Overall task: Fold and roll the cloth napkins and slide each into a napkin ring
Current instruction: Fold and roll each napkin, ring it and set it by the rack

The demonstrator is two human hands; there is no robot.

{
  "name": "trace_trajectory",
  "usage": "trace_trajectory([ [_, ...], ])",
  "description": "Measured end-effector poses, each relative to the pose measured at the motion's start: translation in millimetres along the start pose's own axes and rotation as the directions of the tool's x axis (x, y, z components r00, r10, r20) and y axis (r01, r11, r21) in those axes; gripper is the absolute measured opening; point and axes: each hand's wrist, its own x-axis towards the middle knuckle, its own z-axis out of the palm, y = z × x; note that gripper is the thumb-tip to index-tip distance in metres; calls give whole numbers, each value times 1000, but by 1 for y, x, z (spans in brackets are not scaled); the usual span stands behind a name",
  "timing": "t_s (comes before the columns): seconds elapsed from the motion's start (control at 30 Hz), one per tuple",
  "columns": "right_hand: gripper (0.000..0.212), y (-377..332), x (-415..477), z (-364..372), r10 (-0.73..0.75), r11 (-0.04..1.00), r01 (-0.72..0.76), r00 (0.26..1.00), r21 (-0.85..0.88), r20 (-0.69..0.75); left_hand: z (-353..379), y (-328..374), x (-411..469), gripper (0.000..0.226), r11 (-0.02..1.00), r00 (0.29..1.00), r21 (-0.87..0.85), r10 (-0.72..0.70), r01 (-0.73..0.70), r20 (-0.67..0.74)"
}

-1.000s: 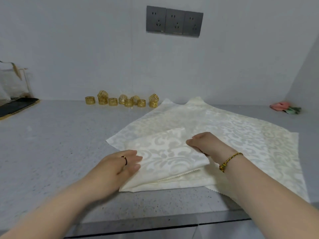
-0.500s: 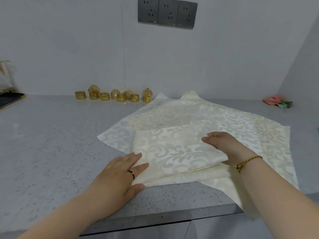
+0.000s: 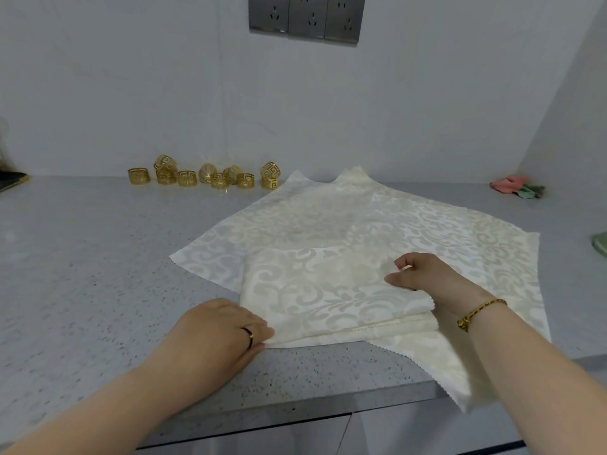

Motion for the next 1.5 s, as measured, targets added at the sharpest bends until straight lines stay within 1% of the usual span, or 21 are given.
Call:
trace_trajectory([
  [0.03,16,0,0,1,-3,1000,3,1000,-14,9,-3,-1,2,53,999,999,38,18,-17,-26],
  [0.1,16,-3,-3,3,-29,998,31,999,-58,24,-13,-4,4,13,994,999,98,47,-46,-5],
  [0.17,22,-7,-6,7,-69,992,73,997,-105,43,-19,-16,2,36,992,1000,123,25,-27,11],
  [0.2,26,-9,-7,10,-85,989,91,995,-119,55,-22,-25,0,39,995,1000,100,-13,12,5],
  [0.27,33,-13,-11,16,-90,985,105,990,-135,113,-25,-48,-5,28,995,998,88,-53,51,17],
  [0.33,34,-17,-15,25,-80,977,113,980,-179,181,-25,-67,-8,4,990,995,105,-97,93,31],
  [0.47,35,-22,-16,33,-57,955,111,979,-275,197,-16,-78,-13,5,981,979,71,-184,178,84],
  [0.5,36,-23,-15,32,-45,953,101,980,-287,194,-17,-72,-12,20,975,965,54,-220,215,141],
  [0.57,38,-25,-13,28,-24,954,69,988,-292,155,-17,-62,-11,41,976,963,14,-219,219,156],
  [0.7,23,-25,-3,26,-132,983,115,984,-140,-121,-23,-20,2,45,980,981,-138,-123,144,150],
  [0.73,19,-26,-2,29,-136,989,126,980,-78,-145,-25,-7,10,48,986,983,-114,-100,118,155],
  [0.77,21,-27,-1,32,-123,992,120,983,-36,-137,-31,7,18,52,988,973,-109,-88,113,211],
  [0.8,24,-27,2,36,-109,994,106,988,-28,-113,-31,16,25,58,988,974,-131,-57,88,219],
  [0.87,27,-26,9,43,-111,989,101,990,-110,-85,-10,30,34,65,990,980,-129,-31,57,199],
  [0.97,21,-27,15,52,-137,954,97,983,-284,-125,-5,50,50,50,969,972,-226,-49,103,232],
  [1.07,16,-27,16,56,-162,926,92,973,-366,-166,9,54,53,30,992,982,-124,-9,32,187],
  [1.13,12,-26,15,56,-163,924,96,975,-370,-154,10,52,50,20,995,987,-103,23,-6,158],
  [1.23,17,-26,11,55,-158,956,128,983,-264,-97,8,33,41,34,993,1000,-116,4,-3,8],
  [1.33,13,-35,-4,59,-185,981,180,981,-78,-56,-11,0,25,37,993,994,-71,-100,97,-35],
  [1.4,11,-45,-21,68,-217,976,217,976,14,-2,-27,-20,7,36,979,982,-92,-186,183,-22],
  [1.5,23,-56,-45,89,-311,947,318,942,-43,125,-44,-45,-26,31,947,960,-159,-280,280,25],
])
